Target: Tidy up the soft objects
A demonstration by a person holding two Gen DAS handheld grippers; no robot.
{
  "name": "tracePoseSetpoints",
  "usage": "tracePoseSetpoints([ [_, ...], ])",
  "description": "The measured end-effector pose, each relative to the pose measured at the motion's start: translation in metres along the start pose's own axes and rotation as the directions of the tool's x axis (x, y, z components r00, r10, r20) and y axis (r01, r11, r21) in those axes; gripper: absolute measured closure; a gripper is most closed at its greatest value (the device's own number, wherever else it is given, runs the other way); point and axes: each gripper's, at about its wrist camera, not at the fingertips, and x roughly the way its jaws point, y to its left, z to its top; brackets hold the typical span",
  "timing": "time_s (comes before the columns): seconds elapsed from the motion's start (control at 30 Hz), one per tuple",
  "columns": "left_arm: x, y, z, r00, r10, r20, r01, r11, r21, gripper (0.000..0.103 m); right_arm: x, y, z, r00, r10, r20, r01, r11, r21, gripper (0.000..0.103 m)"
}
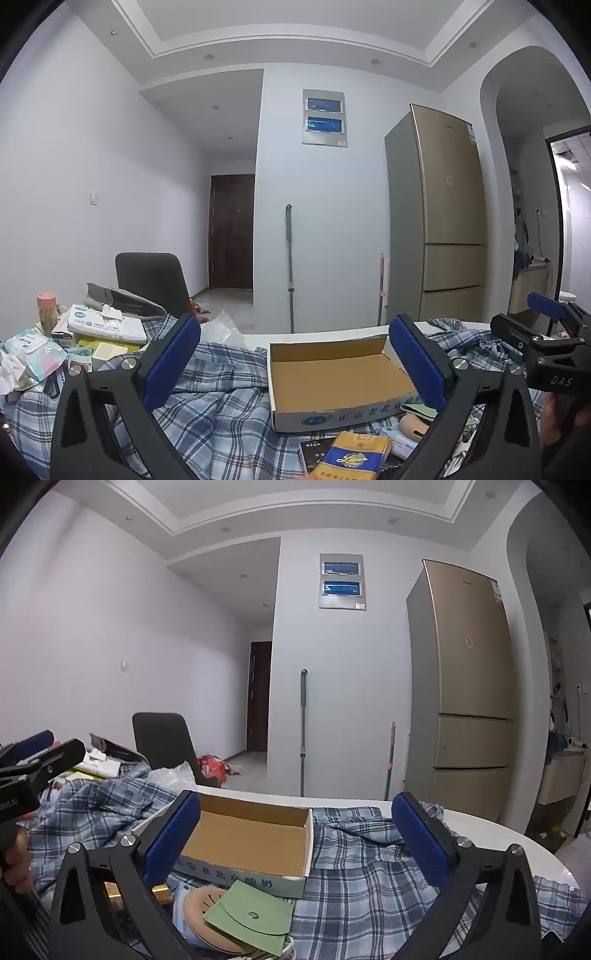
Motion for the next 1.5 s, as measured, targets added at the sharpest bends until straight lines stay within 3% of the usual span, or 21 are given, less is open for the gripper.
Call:
tracePoseSetpoints([
  [0.2,-0.003,-0.008,0.001,1.000,-0.006,-0.016,0.006,0.999,0.037,0.000,0.004,0.000,0.000,1.000,-0.001,-0.030,0.000,1.000,-0.032,0.000],
  [0.23,0.006,-0.008,0.001,0.999,-0.016,-0.051,0.018,0.999,0.034,0.000,0.005,0.001,-0.001,0.999,0.001,-0.044,-0.002,0.999,-0.033,0.000],
  [0.63,-0.001,-0.009,-0.003,1.000,0.013,-0.002,-0.013,0.999,0.053,0.000,0.011,0.006,-0.006,0.998,-0.014,-0.059,0.010,0.998,-0.065,0.000],
  [0.8,0.000,-0.008,-0.002,1.000,0.009,-0.002,-0.008,0.999,0.038,0.000,0.022,0.000,-0.008,0.991,0.073,-0.110,-0.076,0.997,-0.020,0.000],
  [0.97,0.001,-0.004,-0.002,1.000,0.011,-0.009,-0.011,1.000,0.026,0.000,0.016,0.000,-0.008,0.995,0.046,-0.084,-0.048,0.999,-0.022,0.000],
  [1.13,0.001,-0.004,-0.002,1.000,0.009,-0.009,-0.008,1.000,0.021,0.000,0.005,0.001,-0.005,0.999,-0.045,-0.027,0.044,0.998,-0.037,0.000],
  [1.5,0.002,-0.002,-0.002,1.000,0.012,-0.014,-0.011,1.000,0.019,0.000,0.000,-0.001,-0.003,0.998,-0.061,-0.008,0.061,0.997,-0.041,0.000],
])
